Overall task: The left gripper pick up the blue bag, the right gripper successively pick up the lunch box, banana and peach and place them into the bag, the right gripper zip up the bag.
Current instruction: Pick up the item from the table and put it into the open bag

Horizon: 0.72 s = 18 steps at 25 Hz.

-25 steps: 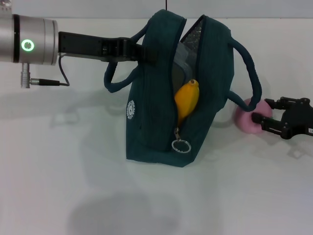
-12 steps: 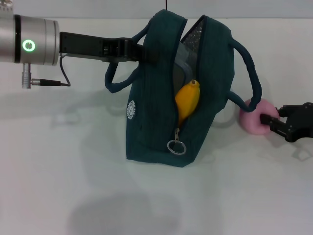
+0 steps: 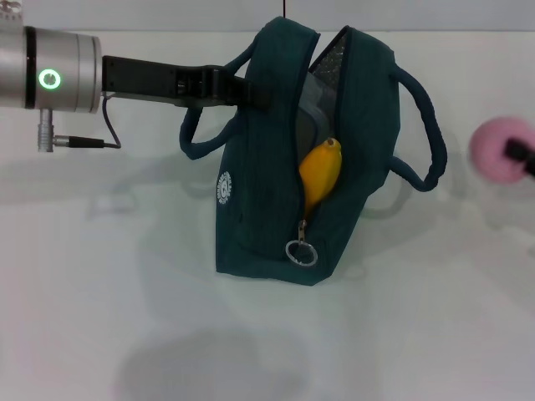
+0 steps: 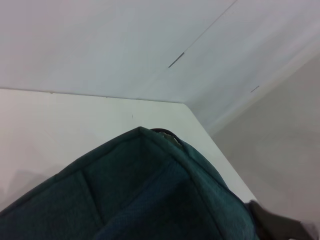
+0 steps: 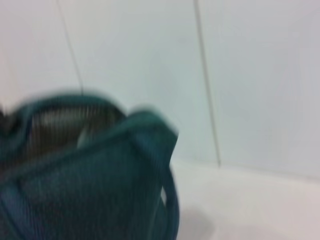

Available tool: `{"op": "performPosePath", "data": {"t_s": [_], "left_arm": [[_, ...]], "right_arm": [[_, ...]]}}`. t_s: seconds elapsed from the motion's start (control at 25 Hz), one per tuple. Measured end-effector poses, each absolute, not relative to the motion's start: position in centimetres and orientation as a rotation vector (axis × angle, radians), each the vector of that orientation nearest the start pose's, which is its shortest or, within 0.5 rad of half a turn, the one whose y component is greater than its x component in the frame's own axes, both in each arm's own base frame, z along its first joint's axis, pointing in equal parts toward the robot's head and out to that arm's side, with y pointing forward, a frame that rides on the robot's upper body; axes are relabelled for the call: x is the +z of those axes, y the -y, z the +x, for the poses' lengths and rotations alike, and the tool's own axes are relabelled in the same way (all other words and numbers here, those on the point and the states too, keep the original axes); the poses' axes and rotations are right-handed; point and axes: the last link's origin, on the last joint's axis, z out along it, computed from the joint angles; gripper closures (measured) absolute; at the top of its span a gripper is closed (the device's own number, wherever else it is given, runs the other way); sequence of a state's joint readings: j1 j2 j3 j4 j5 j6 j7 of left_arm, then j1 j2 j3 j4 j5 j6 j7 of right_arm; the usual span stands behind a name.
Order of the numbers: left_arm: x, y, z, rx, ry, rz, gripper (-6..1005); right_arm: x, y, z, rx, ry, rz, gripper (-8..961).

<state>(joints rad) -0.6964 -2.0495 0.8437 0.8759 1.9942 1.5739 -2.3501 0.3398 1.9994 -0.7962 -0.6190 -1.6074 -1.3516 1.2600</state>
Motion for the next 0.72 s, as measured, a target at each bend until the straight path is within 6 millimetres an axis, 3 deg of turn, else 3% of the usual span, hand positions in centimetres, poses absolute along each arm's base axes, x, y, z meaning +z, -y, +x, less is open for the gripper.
{"op": "performPosePath", "data": {"t_s": [0.16, 0.36, 0.52, 0.72], "left_arm": [[2.5, -38.0, -17.6, -0.670, 1.451, -2.659, 948], [2.3, -37.9, -17.6, -0.668, 1.455, -2.664, 948], [2.1, -37.9, -17.2, -0.670, 1.451, -2.676, 948], [1.9, -38.0, -16.7, -0.673, 1.443, -2.691, 948]], "right_arm": [[7.0, -30.5, 32.0, 0.970, -0.602, -2.194, 784], [8.5, -29.2, 30.4, 1.183, -0.433, -2.116, 843], [7.9, -29.6, 27.4, 1.349, -0.276, -2.149, 874], [5.4, -32.5, 23.5, 1.414, -0.199, -2.244, 894]]}}
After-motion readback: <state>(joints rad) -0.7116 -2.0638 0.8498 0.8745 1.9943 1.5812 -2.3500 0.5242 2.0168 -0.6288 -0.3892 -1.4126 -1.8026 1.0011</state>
